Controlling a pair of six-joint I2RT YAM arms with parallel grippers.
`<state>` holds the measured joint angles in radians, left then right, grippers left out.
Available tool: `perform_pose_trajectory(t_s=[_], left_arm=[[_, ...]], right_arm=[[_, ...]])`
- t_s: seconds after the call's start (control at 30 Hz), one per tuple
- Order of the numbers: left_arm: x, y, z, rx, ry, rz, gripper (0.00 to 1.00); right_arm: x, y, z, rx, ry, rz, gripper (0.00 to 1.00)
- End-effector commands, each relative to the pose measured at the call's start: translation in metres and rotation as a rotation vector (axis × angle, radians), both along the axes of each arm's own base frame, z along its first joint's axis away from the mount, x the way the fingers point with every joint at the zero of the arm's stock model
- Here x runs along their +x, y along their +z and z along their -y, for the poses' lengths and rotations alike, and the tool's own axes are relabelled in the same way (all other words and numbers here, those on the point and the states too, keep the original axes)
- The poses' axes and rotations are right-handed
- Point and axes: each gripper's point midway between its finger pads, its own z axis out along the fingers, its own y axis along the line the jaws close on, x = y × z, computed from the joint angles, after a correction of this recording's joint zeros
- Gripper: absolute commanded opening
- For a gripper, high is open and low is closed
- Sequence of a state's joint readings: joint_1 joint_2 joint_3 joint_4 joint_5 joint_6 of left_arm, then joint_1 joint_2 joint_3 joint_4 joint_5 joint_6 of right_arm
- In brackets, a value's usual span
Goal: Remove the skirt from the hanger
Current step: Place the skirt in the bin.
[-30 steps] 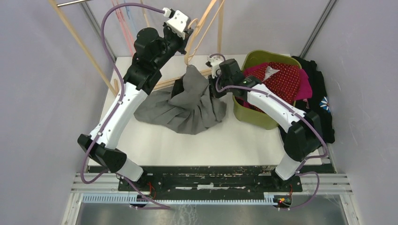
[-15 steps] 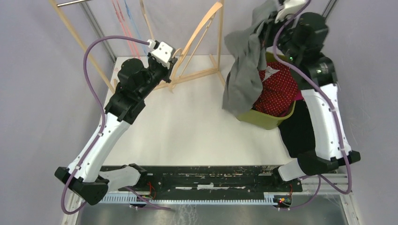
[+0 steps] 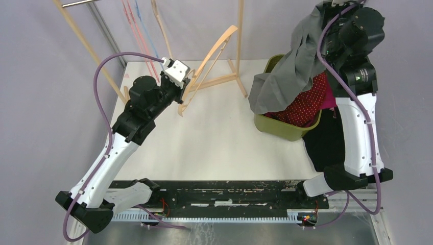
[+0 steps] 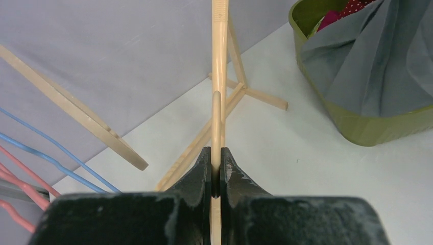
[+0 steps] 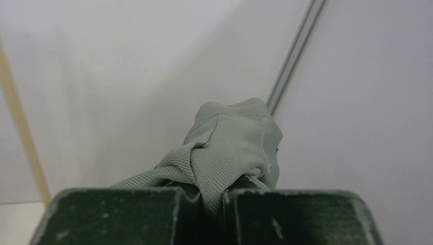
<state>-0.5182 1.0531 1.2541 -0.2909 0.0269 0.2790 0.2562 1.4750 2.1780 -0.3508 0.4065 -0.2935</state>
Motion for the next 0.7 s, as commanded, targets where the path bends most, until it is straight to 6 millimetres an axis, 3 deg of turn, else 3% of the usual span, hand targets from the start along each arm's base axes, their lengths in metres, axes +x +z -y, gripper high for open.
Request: perform_pose_trajectory(t_s=[0.0,0.17,0.43,0.53,0.67], left_arm=[[-0.002,0.019,-0.002,-0.051,0.005,0.053,0.03],[0.001,0.010,0.001,-0.052,0.006,0.029,0.03],[0.004,0.005,0.000,-0.041,0.015,0.019,0.03],[0.005,0.006,0.003,-0.041,0.006,0.019,0.03],[0.006,0.005,0.006,-0.046,-0.007,0.019,0.03]], right_arm=[[0.008,-0.004,0.040,-0.037,-0.170,0.000,0.01],[0.012,-0.009,0.072,-0.053,-0.263,-0.017,0.01],[-0.021,-0.005,0.134,-0.102,-0.449,-0.006,0.01],[-0.022,-0.007,0.133,-0.082,-0.409,0.001,0.01],[0.009,-0.041,0.111,0.010,-0.248,-0.054,0.01]])
